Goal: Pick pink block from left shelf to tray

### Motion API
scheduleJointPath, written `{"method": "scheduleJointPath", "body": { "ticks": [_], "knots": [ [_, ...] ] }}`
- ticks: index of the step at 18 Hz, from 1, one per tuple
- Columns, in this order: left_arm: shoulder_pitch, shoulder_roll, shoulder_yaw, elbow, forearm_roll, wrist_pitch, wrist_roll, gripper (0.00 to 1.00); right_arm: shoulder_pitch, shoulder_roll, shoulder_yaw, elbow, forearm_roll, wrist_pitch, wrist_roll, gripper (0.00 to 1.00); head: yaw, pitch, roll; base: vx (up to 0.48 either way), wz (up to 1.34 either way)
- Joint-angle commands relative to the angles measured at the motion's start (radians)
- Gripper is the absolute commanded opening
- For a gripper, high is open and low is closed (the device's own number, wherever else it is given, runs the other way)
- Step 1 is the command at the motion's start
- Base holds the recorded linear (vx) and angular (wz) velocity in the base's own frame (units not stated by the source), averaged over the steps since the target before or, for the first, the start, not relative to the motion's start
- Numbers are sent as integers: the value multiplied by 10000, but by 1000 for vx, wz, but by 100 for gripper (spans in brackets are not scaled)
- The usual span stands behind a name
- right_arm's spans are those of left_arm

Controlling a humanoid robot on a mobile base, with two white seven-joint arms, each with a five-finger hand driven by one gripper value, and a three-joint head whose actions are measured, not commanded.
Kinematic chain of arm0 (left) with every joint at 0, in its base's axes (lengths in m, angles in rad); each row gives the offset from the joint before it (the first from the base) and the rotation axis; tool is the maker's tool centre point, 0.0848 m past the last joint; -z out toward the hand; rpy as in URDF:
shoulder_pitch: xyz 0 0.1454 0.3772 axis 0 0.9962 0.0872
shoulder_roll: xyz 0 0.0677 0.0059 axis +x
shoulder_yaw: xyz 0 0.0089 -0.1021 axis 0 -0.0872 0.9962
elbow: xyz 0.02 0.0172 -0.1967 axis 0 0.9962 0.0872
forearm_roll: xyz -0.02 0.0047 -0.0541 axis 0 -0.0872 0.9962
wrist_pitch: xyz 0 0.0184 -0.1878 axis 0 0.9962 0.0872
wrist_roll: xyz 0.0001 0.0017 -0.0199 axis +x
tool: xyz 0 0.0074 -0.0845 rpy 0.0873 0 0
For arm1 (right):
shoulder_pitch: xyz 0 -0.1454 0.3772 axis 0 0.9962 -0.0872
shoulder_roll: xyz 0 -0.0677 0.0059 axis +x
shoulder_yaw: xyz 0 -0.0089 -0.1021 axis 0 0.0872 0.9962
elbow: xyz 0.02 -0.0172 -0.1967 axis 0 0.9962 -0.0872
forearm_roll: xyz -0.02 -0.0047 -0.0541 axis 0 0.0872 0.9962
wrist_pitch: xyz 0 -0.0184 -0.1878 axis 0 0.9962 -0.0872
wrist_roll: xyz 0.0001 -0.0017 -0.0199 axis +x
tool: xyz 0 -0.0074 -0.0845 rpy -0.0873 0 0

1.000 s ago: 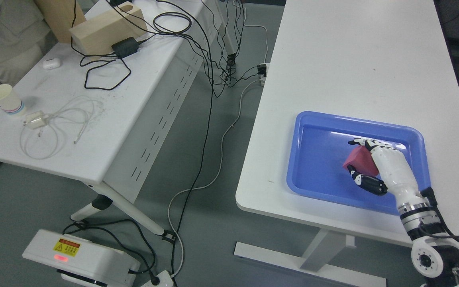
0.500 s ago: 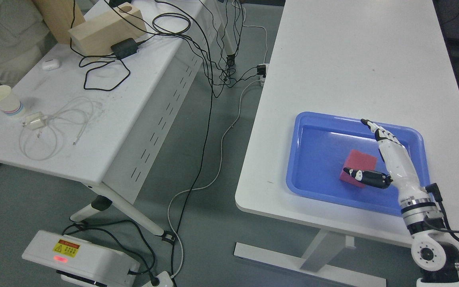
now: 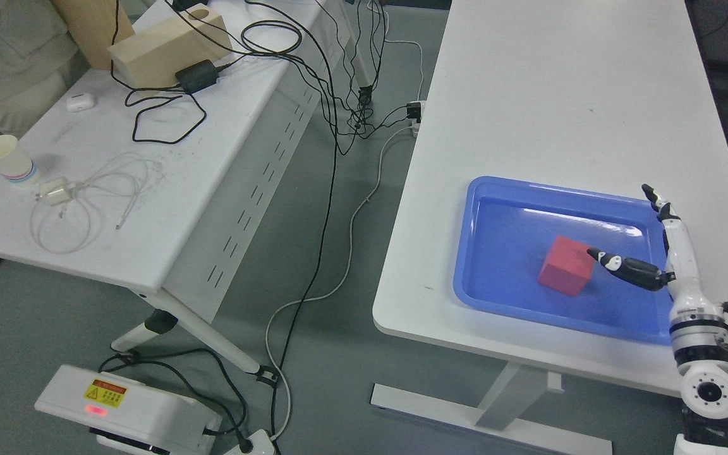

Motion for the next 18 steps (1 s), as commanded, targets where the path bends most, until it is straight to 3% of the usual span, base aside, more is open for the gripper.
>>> {"method": "scheduleJointPath", "body": {
  "ticks": [1,10,18],
  "knots": [
    [-231,175,0,-175,-15,-2,0,100,-54,415,-1045,20,-2938,954,22,100,0,0,0,0,0],
    [-231,175,0,-175,-15,-2,0,100,-85,415,-1458,20,-4285,1323,37,100,0,0,0,0,0],
    [-231,175,0,-175,-15,-2,0,100,-131,553,-1521,20,-4563,1308,6,100,0,0,0,0,0]
  ]
}}
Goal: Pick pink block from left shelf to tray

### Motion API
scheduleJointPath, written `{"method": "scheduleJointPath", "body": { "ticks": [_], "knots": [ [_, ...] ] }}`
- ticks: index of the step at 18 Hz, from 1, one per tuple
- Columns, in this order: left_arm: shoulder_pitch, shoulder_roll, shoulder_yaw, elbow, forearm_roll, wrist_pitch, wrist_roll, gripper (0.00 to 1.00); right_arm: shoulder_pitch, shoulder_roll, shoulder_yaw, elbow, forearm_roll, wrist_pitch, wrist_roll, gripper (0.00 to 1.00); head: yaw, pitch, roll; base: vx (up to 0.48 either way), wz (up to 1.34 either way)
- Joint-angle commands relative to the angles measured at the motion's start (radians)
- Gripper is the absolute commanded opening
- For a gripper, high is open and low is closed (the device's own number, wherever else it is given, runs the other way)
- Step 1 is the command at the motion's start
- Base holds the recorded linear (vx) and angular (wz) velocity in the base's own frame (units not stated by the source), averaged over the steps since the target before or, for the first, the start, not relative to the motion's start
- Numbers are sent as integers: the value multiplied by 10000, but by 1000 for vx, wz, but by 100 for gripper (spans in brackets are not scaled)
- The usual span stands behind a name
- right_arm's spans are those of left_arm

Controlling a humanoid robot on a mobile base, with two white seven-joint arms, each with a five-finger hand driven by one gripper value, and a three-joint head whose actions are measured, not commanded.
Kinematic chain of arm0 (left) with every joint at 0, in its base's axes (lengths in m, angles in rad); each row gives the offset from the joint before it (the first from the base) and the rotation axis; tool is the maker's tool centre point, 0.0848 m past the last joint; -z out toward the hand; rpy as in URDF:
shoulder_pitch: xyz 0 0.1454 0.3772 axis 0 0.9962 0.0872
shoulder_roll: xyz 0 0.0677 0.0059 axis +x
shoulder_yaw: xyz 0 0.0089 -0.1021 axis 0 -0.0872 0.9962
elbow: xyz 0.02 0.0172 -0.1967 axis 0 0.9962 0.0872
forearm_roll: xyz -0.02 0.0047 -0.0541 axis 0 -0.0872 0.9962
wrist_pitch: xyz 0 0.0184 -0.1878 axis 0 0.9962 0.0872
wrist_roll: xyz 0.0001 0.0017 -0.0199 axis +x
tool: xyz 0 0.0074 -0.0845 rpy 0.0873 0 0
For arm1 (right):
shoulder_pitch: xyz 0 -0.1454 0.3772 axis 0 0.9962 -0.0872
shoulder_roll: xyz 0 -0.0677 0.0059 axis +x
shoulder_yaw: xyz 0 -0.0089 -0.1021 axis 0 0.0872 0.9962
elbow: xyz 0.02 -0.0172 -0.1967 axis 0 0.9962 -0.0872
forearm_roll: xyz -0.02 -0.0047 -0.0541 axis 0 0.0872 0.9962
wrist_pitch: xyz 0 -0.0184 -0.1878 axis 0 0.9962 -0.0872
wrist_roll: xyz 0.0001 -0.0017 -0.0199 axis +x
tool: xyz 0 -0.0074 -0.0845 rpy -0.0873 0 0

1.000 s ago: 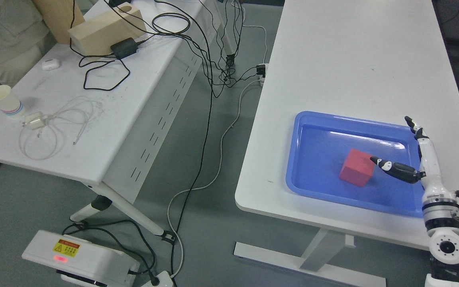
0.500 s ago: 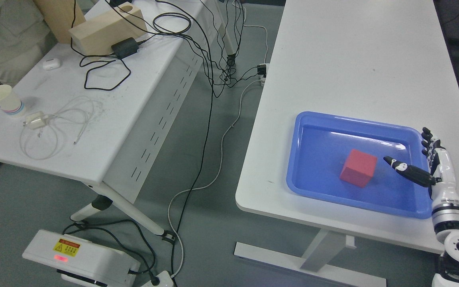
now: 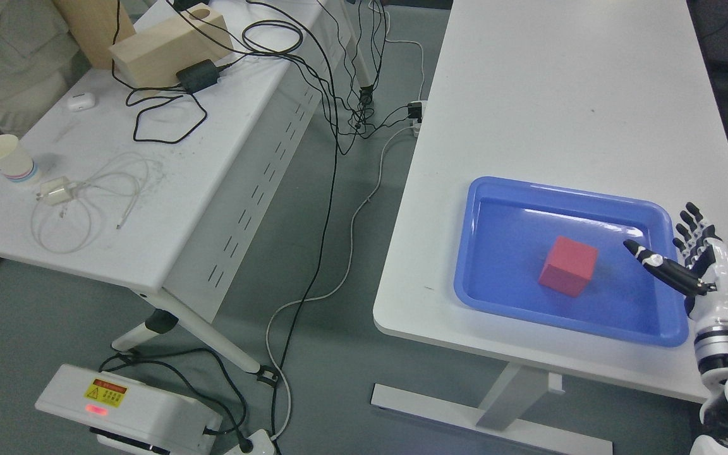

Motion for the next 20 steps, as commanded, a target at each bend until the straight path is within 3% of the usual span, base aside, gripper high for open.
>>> {"method": "scheduleJointPath", "body": {
  "ticks": [1,5,8,20],
  "knots": [
    [-245,175,0,-175,-15,-2,0,100,-169,106,-338,19,-650,-47,-41,99,0,0,0,0,0],
    [-230,175,0,-175,-15,-2,0,100,-276,106,-261,19,-774,-412,-10,100,0,0,0,0,0],
    [-230,175,0,-175,-15,-2,0,100,-154,106,-109,19,-897,-2205,20,100,0,0,0,-17,0],
    [-230,175,0,-175,-15,-2,0,100,-200,284,690,3,-1295,-1734,-26,100,0,0,0,-148,-119]
  ]
}}
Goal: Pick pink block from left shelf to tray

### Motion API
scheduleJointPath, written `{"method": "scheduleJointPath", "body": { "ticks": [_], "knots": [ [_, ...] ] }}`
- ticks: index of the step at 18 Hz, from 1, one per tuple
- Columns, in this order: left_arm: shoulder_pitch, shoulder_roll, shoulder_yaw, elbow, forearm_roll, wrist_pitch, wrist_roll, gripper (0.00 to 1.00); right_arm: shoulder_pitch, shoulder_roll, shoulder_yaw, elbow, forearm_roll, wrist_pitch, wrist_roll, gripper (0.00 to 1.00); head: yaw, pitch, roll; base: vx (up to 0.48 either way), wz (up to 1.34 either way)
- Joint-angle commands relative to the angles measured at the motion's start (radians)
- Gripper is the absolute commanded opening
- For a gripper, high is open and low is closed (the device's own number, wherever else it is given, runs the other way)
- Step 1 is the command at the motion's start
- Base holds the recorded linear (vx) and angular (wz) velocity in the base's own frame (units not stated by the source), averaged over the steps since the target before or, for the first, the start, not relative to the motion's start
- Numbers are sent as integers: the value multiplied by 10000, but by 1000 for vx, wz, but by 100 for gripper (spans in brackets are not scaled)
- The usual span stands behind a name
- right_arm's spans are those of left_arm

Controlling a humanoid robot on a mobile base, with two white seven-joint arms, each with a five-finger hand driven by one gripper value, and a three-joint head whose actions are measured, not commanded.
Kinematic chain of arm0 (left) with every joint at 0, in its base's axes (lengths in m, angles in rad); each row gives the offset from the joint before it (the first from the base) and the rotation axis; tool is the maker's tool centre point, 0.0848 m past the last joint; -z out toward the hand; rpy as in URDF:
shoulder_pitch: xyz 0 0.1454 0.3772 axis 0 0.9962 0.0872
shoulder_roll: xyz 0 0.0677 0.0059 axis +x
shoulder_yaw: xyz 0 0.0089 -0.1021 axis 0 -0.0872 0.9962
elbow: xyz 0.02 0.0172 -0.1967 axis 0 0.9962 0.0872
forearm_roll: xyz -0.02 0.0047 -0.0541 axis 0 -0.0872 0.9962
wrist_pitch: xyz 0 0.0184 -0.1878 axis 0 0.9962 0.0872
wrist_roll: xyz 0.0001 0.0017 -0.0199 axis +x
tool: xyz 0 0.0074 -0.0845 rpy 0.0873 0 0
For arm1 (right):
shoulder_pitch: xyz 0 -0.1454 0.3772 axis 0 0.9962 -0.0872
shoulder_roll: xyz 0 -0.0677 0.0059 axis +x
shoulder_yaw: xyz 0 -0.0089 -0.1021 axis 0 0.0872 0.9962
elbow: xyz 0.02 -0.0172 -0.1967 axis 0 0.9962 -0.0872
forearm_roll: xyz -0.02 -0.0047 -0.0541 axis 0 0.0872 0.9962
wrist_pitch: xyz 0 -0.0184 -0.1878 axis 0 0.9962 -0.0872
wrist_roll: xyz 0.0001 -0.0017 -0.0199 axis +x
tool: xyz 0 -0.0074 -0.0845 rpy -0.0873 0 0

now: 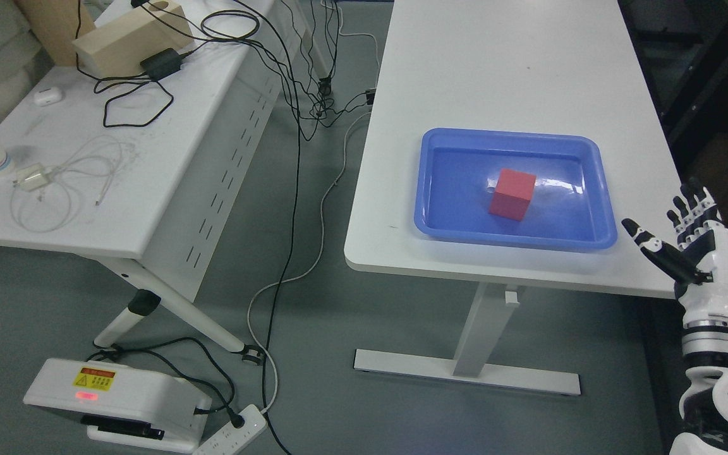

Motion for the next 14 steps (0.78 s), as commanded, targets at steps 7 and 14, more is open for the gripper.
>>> {"method": "scheduleJointPath", "body": {
  "ticks": [7,14],
  "knots": [
    [-229,175,0,-175,0,-2,0,100,-153,-56,777,4,-105,340,245,100,0,1,0,-185,-262],
    [-229,175,0,-175,0,-2,0,100,-138,-56,762,4,-105,340,291,100,0,1,0,-160,33]
  ]
}}
